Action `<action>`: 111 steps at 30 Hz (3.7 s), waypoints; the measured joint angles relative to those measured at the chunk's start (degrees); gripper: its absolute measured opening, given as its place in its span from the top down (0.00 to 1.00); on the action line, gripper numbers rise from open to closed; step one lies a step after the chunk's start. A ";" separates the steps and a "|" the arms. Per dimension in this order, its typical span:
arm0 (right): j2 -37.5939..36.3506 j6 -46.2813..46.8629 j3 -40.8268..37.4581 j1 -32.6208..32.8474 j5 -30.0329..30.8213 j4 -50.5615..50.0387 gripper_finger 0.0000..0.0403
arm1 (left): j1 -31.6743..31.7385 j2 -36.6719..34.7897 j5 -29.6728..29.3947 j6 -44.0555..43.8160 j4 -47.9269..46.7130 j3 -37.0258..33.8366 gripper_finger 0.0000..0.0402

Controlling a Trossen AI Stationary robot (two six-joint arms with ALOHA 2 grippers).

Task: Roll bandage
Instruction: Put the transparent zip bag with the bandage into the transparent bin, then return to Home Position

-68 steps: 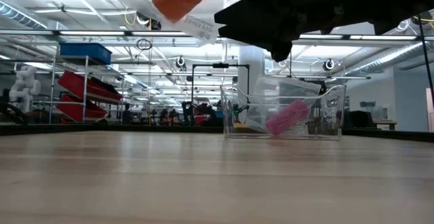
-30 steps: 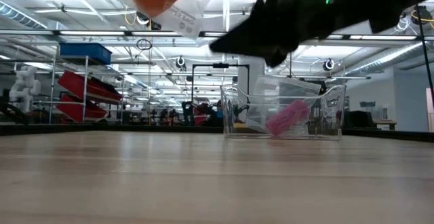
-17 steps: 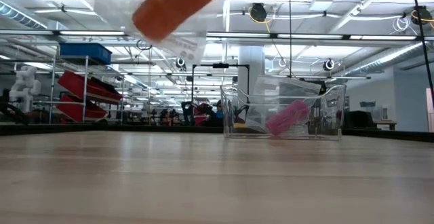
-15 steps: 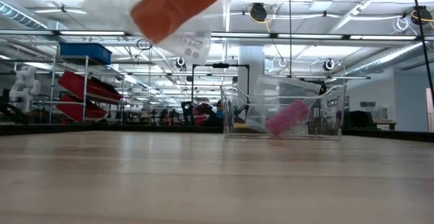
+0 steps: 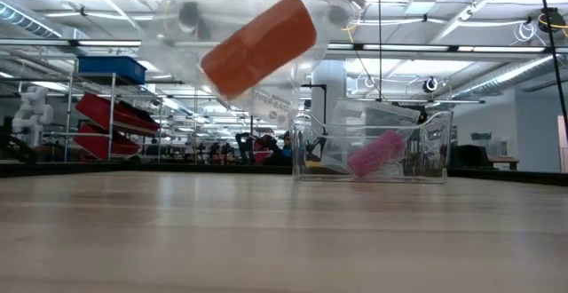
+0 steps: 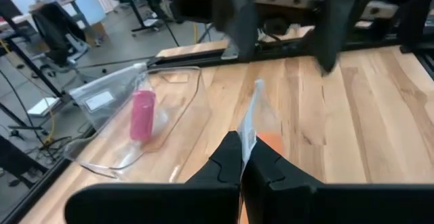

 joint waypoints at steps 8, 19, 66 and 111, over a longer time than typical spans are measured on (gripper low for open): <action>0.07 6.23 0.82 -3.89 0.02 -7.25 0.53 | 0.62 0.06 1.68 -0.05 0.21 0.00 1.00; 0.04 7.25 0.90 -4.25 -2.99 -10.16 0.98 | 2.12 0.06 1.68 -6.18 -0.23 0.00 1.00; -25.33 5.88 -9.80 -38.25 -6.07 -51.33 1.00 | 5.55 -1.95 5.13 -14.54 -16.14 -0.04 0.75; -60.75 18.63 -12.49 -40.06 -19.76 -51.34 0.77 | -2.08 -5.01 -5.84 2.07 -2.71 0.00 0.75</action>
